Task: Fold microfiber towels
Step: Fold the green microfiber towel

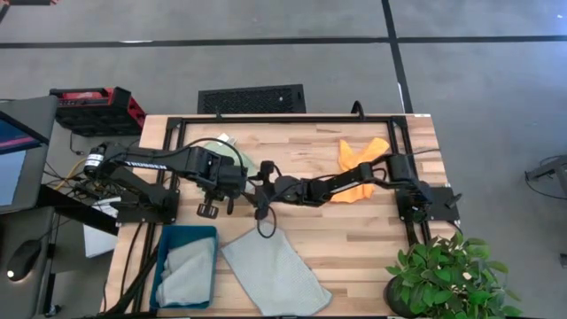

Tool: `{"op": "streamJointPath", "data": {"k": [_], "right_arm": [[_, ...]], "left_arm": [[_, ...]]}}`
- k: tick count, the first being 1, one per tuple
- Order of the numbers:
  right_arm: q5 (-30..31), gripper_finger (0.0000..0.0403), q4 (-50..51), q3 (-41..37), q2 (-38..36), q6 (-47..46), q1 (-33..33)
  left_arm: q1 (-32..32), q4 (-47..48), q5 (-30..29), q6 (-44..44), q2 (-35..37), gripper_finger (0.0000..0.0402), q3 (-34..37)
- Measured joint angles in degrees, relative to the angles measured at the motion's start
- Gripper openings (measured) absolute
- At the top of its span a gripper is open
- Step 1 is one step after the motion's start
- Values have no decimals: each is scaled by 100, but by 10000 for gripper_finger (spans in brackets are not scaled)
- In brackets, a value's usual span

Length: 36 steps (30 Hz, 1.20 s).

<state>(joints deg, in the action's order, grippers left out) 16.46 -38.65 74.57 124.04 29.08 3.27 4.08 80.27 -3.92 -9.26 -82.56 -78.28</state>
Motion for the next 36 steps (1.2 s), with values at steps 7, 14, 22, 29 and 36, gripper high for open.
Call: {"op": "streamJointPath", "data": {"k": [7,14,22,29,36], "right_arm": [[363,249,365,78,25,3,-117],[289,249,468,78,23,-13,-225],[38,249,587,83,83,-103,-216],[164,249,680,109,372,-270,-343],[630,249,662,157,554,-266,-343]], "left_arm": [[0,0,0,90,0,0,0],[-2,-1,0,111,2,0,0],[-2,-49,-12,46,0,0,0],[5,-73,-44,46,1,0,2],[11,-74,-33,39,2,0,1]]}}
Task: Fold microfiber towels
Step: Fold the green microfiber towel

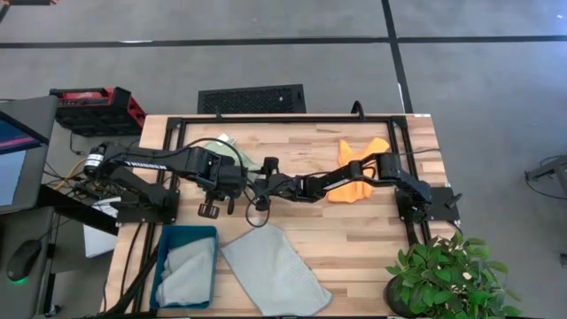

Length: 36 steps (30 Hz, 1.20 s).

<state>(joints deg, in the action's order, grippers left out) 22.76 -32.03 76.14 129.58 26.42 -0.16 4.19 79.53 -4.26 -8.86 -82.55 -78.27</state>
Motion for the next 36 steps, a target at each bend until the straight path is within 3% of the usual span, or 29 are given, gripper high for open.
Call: {"op": "streamJointPath", "data": {"k": [5,11,16,29,36], "right_arm": [[-26,249,-71,0,0,-389,-2],[-1046,249,-99,0,-2,-1059,22],[-1068,249,-129,-2,-1,-1146,93],[-49,249,-142,-2,-2,-1151,94],[10,249,-73,-2,-2,-1587,94]], "left_arm": [[0,2,7,0,0,0,2],[0,-7,-54,-96,-1,0,1],[0,-33,-56,-98,-1,0,0],[305,-146,-32,-98,0,0,-602],[413,-19,-28,61,0,0,-934]]}}
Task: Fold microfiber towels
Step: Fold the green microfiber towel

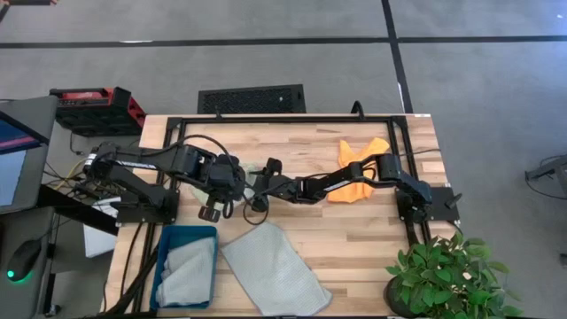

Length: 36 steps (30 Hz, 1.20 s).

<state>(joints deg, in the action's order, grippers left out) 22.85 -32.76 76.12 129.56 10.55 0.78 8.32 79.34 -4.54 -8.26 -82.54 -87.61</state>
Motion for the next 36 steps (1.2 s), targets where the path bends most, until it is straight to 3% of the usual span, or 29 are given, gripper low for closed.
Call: {"op": "streamJointPath", "data": {"k": [5,8,12,16,18,36], "right_arm": [[190,245,241,0,-1,41,0],[296,221,291,0,-1,119,-2],[295,150,291,0,-1,308,20],[279,42,429,-3,-58,563,49],[287,14,551,-4,-130,817,73],[214,6,4487,-2,-2769,584,58]], "left_arm": [[116,351,17,292,0,0,-9],[178,439,17,452,0,0,-9],[257,513,17,554,0,0,-9],[280,529,17,624,0,0,-9],[278,554,53,704,0,0,-9],[273,342,-48,1063,-2,0,1233]]}}
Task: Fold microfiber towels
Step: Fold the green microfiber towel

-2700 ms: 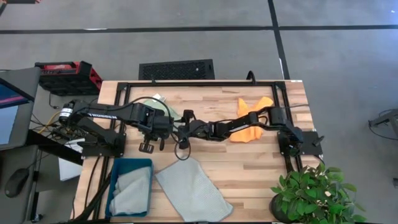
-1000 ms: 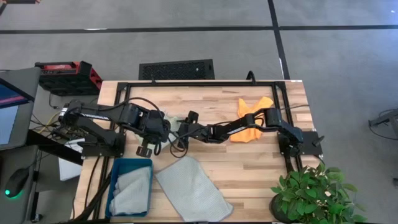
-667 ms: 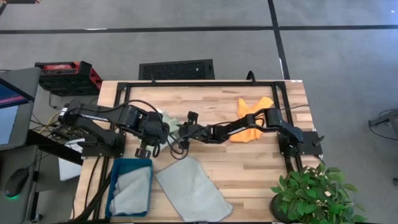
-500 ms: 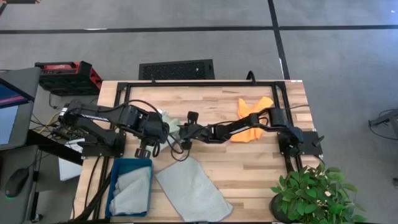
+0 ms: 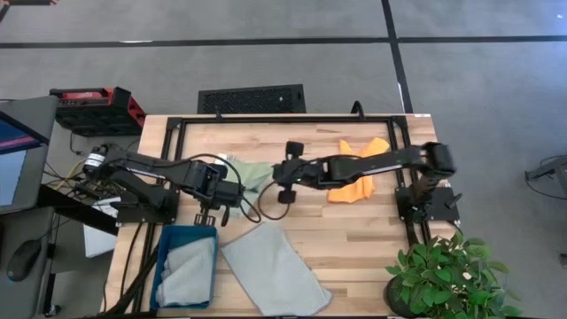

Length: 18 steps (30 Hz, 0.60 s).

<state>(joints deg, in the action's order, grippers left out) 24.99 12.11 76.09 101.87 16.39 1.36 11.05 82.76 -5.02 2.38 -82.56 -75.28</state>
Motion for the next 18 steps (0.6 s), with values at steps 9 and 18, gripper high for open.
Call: {"op": "streamJointPath", "data": {"k": [9,18], "right_arm": [[49,4,898,2,-1083,-49,-44],[256,4,1055,2,-1492,-248,-288]], "left_arm": [[-73,-574,-1956,-617,12,0,146],[-676,-1455,-2372,-678,11,0,148]]}}
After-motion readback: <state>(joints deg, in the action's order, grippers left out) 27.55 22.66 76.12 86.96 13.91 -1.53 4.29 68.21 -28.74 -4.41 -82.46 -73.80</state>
